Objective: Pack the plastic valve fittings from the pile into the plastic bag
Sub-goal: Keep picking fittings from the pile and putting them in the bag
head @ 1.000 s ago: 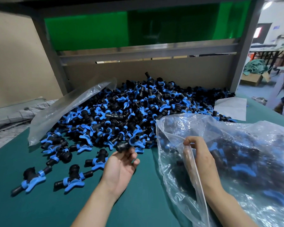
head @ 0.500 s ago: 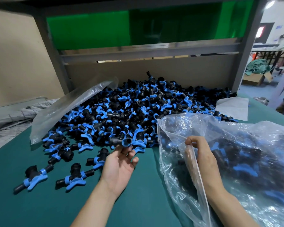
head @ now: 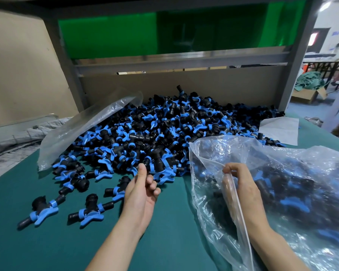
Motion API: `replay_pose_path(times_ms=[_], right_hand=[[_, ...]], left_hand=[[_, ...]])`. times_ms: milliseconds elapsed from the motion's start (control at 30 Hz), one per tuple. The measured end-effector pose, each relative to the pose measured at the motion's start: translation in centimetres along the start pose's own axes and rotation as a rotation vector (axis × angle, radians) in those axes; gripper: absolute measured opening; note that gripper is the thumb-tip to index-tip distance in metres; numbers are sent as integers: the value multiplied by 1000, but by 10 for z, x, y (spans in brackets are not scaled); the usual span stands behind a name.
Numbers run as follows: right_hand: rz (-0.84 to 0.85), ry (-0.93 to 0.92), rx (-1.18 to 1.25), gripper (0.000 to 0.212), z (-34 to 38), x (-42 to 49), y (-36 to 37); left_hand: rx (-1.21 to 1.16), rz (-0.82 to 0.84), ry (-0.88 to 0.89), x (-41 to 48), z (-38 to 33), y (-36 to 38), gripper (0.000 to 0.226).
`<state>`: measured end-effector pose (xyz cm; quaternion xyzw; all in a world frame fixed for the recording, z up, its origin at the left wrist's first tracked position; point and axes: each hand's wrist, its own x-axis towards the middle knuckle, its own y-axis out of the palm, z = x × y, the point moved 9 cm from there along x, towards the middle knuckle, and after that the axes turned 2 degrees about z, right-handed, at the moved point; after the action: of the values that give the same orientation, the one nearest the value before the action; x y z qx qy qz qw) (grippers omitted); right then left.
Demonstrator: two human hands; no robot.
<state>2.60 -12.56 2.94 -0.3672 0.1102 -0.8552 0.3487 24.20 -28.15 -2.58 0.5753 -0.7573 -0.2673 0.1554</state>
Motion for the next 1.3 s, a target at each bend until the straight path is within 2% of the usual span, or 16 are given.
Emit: replay_pose_path(times_ms=[133, 267, 400, 467, 567, 633, 700, 867, 933, 1300], right_hand=[[8, 6, -6, 24, -1, 0, 0], [22, 13, -1, 25, 1, 0, 0], [27, 6, -6, 26, 1, 0, 0], [24, 13, 7, 18, 1, 0, 0], [16, 21, 12, 20, -1, 0, 0], [15, 23, 18, 21, -1, 0, 1], [13, 30, 24, 20, -2, 0, 1], [12, 35, 28, 21, 0, 0, 0], [16, 37, 31, 22, 1, 0, 0], [-5, 29, 12, 24, 6, -1, -3]], left_hand=[[587, -99, 481, -17, -40, 5, 29], [967, -107, 792, -39, -59, 22, 26], [1168, -74, 1007, -55, -63, 39, 29], [1212, -57, 1099, -62, -64, 46, 29], [1244, -34, 1172, -67, -64, 52, 29], [1254, -21, 1161, -66, -63, 52, 29], [1212, -16, 1057, -60, -61, 47, 28], [761, 56, 540, -30, -38, 32, 12], [610, 83, 406, -24, -28, 29, 17], [487, 217, 179, -19, -4, 37, 15]])
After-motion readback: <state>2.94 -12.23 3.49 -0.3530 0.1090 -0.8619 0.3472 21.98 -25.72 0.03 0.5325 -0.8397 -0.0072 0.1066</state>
